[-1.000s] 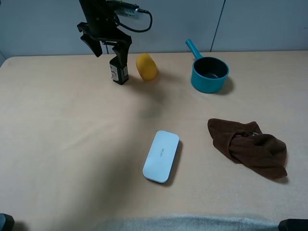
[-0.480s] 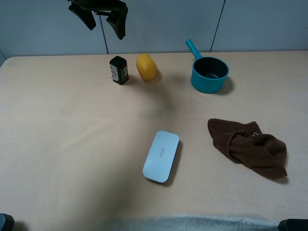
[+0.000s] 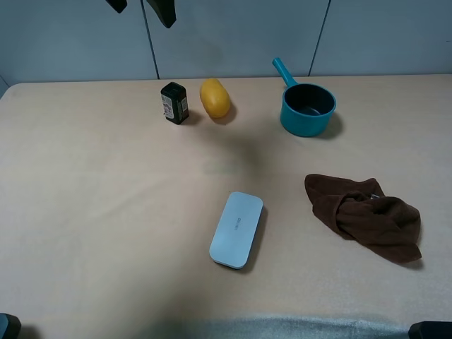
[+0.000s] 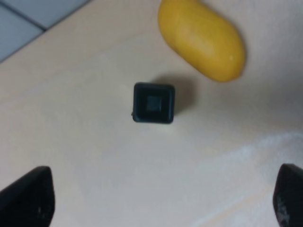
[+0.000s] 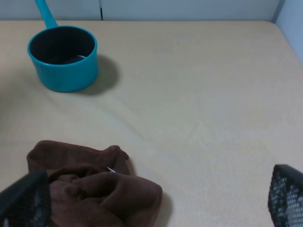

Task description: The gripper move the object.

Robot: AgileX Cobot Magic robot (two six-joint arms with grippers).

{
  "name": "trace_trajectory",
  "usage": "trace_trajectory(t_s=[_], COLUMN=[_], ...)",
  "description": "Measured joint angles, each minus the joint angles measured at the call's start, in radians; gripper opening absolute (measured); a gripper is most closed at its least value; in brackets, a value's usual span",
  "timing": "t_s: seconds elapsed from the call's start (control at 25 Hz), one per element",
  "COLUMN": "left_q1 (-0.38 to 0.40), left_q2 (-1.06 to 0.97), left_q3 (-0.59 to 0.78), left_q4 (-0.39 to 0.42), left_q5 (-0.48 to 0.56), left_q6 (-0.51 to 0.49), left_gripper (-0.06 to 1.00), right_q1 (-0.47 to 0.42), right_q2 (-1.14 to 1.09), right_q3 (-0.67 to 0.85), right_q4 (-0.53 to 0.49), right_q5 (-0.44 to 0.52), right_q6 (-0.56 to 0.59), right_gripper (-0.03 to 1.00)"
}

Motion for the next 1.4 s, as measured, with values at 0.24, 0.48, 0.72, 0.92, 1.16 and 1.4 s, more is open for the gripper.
trace_trajectory(t_s=[0.24,0.48,0.72,0.92,1.16,1.4], left_q1=[0.0,0.0,0.0,0.0,0.0,0.0], left_q2=[-0.124,-0.272,-0.411,-0.544,-0.724,-0.929], left_q3=[0.129,0.278,0.422,0.555,0.728,0.884], left_q4=[0.0,0.001,0.001,-0.001,-0.003,-0.002], left_q5=[0.0,0.0,0.0,0.0,0.0,0.001], left_q6=[0.0,0.001,0.001,0.0,-0.01,-0.047], left_gripper=[0.91,0.91,0.91,0.91,0.92,0.93], right_q1=[0.0,0.0,0.0,0.0,0.0,0.0], right_q2=[0.0,0.0,0.0,0.0,0.0,0.0], right_q3=[0.0,0.0,0.0,0.0,0.0,0.0], right_q4=[0.0,0.0,0.0,0.0,0.0,0.0], right_q5=[0.0,0.0,0.0,0.0,0.0,0.0], right_q6=[0.0,0.0,0.0,0.0,0.0,0.0], right_gripper=[0.69,0.69,0.69,0.69,0.69,0.69])
